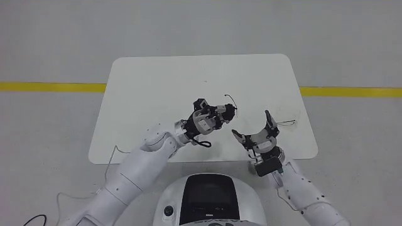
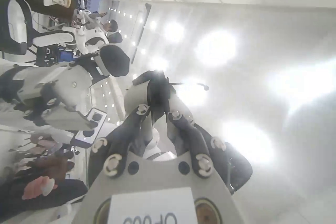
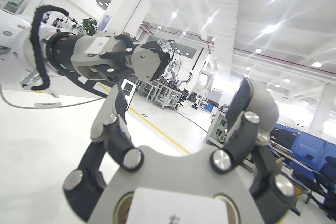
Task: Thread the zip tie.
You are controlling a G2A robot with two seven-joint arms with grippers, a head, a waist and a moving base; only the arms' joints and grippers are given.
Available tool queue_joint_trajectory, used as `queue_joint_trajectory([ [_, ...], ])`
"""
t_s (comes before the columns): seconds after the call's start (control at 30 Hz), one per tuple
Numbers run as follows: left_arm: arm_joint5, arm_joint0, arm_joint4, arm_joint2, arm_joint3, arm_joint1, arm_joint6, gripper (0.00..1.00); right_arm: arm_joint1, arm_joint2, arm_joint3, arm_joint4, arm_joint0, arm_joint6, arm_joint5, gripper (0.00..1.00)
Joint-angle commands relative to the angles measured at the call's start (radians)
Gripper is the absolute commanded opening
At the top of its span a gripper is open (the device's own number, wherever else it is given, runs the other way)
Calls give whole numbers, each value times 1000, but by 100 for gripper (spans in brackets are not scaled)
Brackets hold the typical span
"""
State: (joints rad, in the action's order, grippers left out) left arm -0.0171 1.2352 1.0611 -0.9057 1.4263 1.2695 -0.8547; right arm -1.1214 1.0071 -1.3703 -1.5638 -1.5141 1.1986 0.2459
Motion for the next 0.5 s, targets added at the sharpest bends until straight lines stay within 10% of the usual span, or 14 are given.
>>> queue_joint_trajectory([
  [0.0,0,0,0,0,0,0,0,0,-2,5,-4,6,0,-7,-3,100],
  [0.1,0,0,0,0,0,0,0,0,-5,10,-7,3,2,-15,-9,92],
  [0.2,0,0,0,0,0,0,0,0,-8,14,-9,-3,4,-19,-12,45],
  [0.47,0,0,0,0,0,0,0,0,-17,9,4,-6,16,-26,1,35],
])
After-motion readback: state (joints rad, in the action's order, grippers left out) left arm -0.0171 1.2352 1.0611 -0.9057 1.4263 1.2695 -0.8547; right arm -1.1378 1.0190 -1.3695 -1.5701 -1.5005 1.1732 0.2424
